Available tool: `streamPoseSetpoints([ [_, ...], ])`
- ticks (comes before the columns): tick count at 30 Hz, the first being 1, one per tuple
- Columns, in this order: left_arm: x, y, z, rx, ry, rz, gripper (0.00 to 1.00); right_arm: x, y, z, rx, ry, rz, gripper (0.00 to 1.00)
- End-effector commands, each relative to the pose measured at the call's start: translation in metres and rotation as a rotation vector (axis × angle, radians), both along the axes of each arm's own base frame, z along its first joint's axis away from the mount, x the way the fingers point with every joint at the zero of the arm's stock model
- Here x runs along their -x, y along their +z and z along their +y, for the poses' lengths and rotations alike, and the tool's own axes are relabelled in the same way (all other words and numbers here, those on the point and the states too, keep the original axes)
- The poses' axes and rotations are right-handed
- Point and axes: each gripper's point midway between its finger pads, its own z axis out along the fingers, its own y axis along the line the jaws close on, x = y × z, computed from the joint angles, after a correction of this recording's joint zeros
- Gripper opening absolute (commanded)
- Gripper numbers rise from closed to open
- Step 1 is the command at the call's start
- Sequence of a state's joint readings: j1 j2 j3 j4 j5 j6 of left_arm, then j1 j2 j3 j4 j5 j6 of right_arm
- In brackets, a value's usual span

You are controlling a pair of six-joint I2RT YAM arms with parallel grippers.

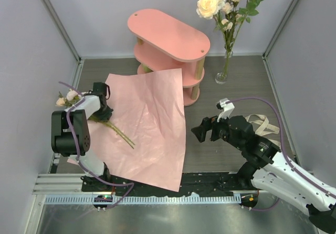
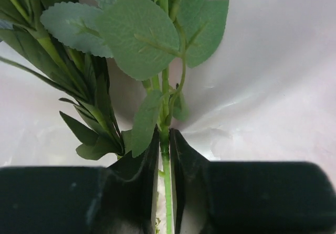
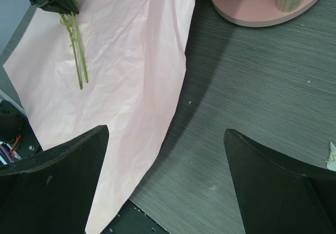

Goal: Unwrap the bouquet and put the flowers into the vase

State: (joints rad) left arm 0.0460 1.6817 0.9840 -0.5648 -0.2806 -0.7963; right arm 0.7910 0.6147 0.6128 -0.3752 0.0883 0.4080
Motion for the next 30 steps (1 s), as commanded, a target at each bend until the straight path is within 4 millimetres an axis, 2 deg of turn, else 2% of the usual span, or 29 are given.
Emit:
streamPoseSetpoints([
  [1,-0.007,-0.002,0.005,-0.023,0.019,-0.033,0.05,-0.004,0.009,0.001,0.003,-0.003,-0.029,0.98],
  [3,-0.007,0.011,0.005,-0.030,0.020,-0.070,0.00,-0.005,0.009,0.001,0.010,-0.009,-0.025,0.98],
  [4,-0.012,0.032,0.005,-0.032,0.020,-0.132,0.00,-0.006,0.010,0.000,0.012,-0.015,-0.025,0.98],
  [6,-0.015,0.055,0.002,-0.022,0.006,-0.199,0.00,-0.008,0.011,-0.002,0.015,-0.030,-0.028,0.98],
  [7,-0.018,0.080,0.000,-0.017,-0.006,-0.279,0.00,-0.009,0.012,-0.002,0.017,-0.034,-0.030,0.98],
  [9,-0.021,0.106,-0.006,0.014,-0.024,-0.363,0.00,-0.012,0.015,-0.003,0.022,-0.047,-0.036,0.98],
  [10,-0.021,0.128,-0.010,0.026,-0.038,-0.436,0.00,-0.013,0.015,-0.002,0.025,-0.050,-0.035,0.98],
  [12,-0.023,0.152,-0.018,0.054,-0.076,-0.529,0.00,-0.017,0.016,-0.001,0.038,-0.059,-0.030,0.98],
  [13,-0.023,0.162,-0.028,0.099,-0.112,-0.568,0.00,-0.019,0.017,0.000,0.040,-0.062,-0.030,0.98],
  [14,-0.024,0.188,-0.036,0.119,-0.155,-0.669,0.00,-0.021,0.014,0.002,0.053,-0.060,-0.017,0.98],
  [15,-0.023,0.193,-0.045,0.151,-0.195,-0.706,0.00,-0.023,0.020,0.005,0.045,-0.059,-0.022,0.98],
  [16,-0.020,0.205,-0.068,0.249,-0.295,-0.761,0.00,-0.024,0.022,0.007,0.042,-0.054,-0.022,0.98],
  [17,-0.020,0.236,-0.080,0.278,-0.365,-0.896,0.00,-0.026,0.024,0.010,0.044,-0.051,-0.019,0.98],
  [18,-0.015,0.236,-0.091,0.322,-0.417,-0.935,0.00,-0.030,0.029,0.014,0.045,-0.050,-0.020,0.99],
  [19,-0.009,0.246,-0.106,0.381,-0.491,-0.988,0.00,-0.033,0.033,0.016,0.044,-0.053,-0.021,1.00],
  [20,0.000,0.270,-0.131,0.467,-0.639,-1.087,0.00,-0.035,0.036,0.019,0.040,-0.051,-0.019,1.00],
  [22,0.020,0.284,-0.154,0.564,-0.776,-1.161,0.00,-0.040,0.048,0.034,0.017,-0.018,-0.021,1.00],
  [23,0.037,0.296,-0.172,0.620,-0.907,-1.198,0.00,-0.032,0.053,0.049,-0.012,0.069,-0.006,1.00],
  [24,0.043,0.299,-0.177,0.630,-0.950,-1.208,0.00,-0.028,0.071,0.064,-0.059,0.146,-0.030,1.00],
  [25,0.053,0.302,-0.190,0.655,-1.016,-1.209,0.00,-0.025,0.066,0.080,-0.042,0.235,-0.018,0.99],
  [26,0.066,0.303,-0.206,0.690,-1.091,-1.198,0.00,-0.012,0.072,0.095,-0.069,0.353,-0.006,1.00],
  [27,0.076,0.304,-0.215,0.703,-1.157,-1.194,0.00,-0.010,0.087,0.104,-0.091,0.408,-0.029,1.00],
  [28,0.082,0.303,-0.221,0.683,-1.209,-1.193,0.00,-0.013,0.079,0.116,-0.070,0.443,0.001,1.00],
  [29,0.093,0.297,-0.233,0.712,-1.257,-1.152,0.00,-0.014,0.081,0.122,-0.070,0.463,0.006,1.00],
  [30,0.096,0.296,-0.237,0.703,-1.277,-1.145,0.00,-0.010,0.095,0.133,-0.084,0.498,-0.006,1.00],
])
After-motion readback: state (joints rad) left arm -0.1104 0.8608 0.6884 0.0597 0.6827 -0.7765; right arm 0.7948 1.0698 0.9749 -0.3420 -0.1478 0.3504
